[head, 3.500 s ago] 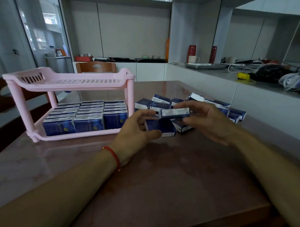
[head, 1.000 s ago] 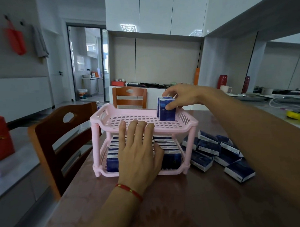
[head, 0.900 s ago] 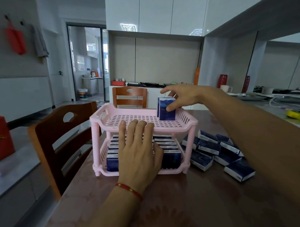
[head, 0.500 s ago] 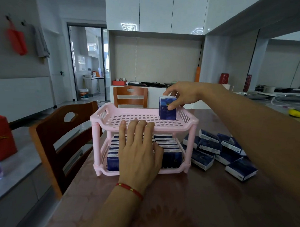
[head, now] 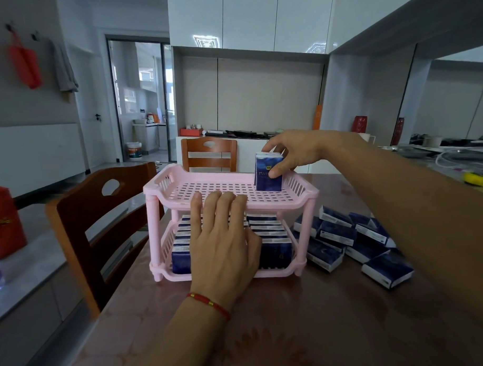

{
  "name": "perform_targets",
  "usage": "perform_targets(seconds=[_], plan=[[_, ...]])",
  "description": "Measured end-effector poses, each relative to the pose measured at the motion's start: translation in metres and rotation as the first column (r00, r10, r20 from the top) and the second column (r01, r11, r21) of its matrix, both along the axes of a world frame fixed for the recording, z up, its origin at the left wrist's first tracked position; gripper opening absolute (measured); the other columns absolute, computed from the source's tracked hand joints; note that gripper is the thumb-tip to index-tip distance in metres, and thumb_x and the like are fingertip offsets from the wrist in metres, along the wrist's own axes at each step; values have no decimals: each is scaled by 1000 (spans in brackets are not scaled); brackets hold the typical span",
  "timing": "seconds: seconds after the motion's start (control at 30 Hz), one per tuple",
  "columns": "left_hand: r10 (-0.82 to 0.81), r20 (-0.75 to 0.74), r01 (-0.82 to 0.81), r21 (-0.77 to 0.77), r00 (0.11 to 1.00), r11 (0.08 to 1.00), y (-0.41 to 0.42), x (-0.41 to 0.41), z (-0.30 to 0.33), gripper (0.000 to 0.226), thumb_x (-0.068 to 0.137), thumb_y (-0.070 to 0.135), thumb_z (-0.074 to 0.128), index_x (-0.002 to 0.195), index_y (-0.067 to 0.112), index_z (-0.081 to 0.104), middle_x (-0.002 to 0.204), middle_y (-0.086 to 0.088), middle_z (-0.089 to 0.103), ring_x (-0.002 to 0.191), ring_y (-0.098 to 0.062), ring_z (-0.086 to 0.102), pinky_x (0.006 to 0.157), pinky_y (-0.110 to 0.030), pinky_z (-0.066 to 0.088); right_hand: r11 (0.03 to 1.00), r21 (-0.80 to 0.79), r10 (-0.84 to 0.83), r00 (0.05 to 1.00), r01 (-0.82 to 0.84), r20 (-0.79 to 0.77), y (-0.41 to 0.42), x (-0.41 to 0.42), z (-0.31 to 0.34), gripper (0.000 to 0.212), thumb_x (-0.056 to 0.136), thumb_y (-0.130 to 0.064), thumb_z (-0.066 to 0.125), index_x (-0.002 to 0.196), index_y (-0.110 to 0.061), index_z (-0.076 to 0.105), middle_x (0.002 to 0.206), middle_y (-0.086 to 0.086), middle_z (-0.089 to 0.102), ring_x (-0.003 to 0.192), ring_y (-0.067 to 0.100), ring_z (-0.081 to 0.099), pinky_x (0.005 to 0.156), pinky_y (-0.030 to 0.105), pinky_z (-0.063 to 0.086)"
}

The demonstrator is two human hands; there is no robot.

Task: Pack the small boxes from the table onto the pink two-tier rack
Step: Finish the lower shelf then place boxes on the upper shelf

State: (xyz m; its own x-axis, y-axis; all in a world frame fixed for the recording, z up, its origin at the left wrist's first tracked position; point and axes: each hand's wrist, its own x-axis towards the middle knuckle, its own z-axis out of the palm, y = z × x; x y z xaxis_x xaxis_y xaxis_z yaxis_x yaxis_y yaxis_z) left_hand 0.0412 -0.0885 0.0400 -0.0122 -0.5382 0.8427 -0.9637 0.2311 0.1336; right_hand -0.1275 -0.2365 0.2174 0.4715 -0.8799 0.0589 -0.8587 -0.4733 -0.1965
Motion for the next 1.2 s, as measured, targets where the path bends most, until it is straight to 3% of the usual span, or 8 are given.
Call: perform_targets(seconds=[0.4,0.5,0.67,0.8,0.9,1.0,1.13,1.2], plan=[[-18,4,18,7,1000,1000,0,0,0,55,84,27,59,135,11,53,144,-14,52,142,-34,40,123,-57,15,996,-87,14,995,-5,96,6,-14,-8,69,83,-48,74,143,-24,48,141,3,55,117,19,56,95,33,49],[-15,27,15,15,1000,1000,3,0,2,62,80,27,62,139,13,49,149,-14,47,145,-36,35,123,-58,12,968,-246,24,968,39,249,25,-35,-14,50,91,-45,66,134,-22,57,129,0,62,110,17,60,93,35,53],[-26,81,24,28,996,999,11,-9,5,70,76,26,60,144,15,45,153,-13,43,147,-35,30,120,-64,11,873,-437,8,889,218,458,79,-94,-59,4,93,-23,64,95,-21,67,91,-7,68,82,10,63,74,28,53],[-178,132,182,-22,975,983,21,-29,5,65,76,19,59,139,12,49,150,-16,45,143,-37,36,119,-61,21,890,-394,-126,954,230,272,112,-127,-135,8,89,-28,67,93,-21,67,87,-3,66,78,14,62,74,39,56],[-370,218,392,-66,903,918,32,-49,2,49,77,22,53,124,9,60,129,-16,59,122,-36,53,105,-52,42,898,-410,-132,988,156,85,122,-128,-186,44,88,-54,55,121,-26,67,116,-3,60,108,19,57,92,42,50],[-490,255,495,49,834,868,39,-65,-11,41,77,19,61,118,13,63,116,-8,62,108,-29,56,91,-42,47,902,-388,-217,976,189,-31,123,-120,-207,60,89,-69,47,138,-35,55,139,-4,46,128,21,41,105,44,35],[-567,153,534,209,809,819,35,-67,-24,41,80,14,62,121,18,62,115,-1,60,104,-25,55,86,-43,50,867,-458,-258,963,197,-73,130,-112,-207,47,85,-72,49,117,-38,58,120,-10,61,115,18,48,98,41,32],[-589,141,547,252,796,799,34,-67,-27,46,81,19,59,128,20,59,123,1,58,111,-23,55,93,-42,50,882,-420,-219,975,212,33,139,-112,-203,33,86,-63,56,108,-38,59,105,-14,65,103,14,55,93,37,36]])
